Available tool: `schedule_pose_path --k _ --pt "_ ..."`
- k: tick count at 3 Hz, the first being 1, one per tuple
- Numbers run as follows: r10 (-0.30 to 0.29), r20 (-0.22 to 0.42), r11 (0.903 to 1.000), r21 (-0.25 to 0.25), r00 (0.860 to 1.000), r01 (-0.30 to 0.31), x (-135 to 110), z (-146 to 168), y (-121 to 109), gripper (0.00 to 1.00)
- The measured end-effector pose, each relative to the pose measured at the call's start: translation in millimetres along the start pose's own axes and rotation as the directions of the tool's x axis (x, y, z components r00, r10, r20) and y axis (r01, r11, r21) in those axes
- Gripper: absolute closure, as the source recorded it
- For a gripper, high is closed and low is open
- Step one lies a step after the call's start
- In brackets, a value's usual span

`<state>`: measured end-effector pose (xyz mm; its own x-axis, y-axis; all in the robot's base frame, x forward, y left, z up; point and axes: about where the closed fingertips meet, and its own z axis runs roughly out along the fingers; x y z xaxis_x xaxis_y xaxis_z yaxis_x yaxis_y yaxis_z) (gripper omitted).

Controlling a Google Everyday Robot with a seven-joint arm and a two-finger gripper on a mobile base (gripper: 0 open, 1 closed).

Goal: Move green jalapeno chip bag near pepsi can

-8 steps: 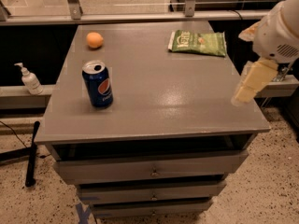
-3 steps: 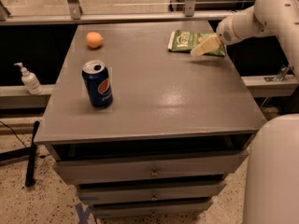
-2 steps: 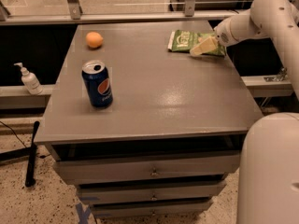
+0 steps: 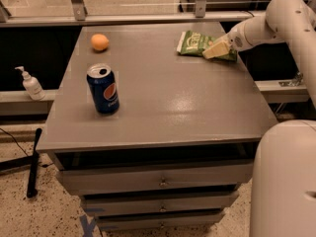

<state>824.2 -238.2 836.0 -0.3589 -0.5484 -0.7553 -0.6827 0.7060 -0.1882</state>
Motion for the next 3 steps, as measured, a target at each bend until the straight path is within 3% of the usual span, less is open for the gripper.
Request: schedule_pose_path --k 1,2,3 --pt "0.000 0.000 1.0000 0.000 1.000 0.000 -1.0 -0.8 -0.2 0.87" --pt "0.000 0.000 1.0000 0.000 1.000 0.000 -1.1 -0.9 -0.1 1.00" --pt "0.000 0.000 1.0000 0.000 1.000 0.000 -1.1 -0.9 -0.1 1.00"
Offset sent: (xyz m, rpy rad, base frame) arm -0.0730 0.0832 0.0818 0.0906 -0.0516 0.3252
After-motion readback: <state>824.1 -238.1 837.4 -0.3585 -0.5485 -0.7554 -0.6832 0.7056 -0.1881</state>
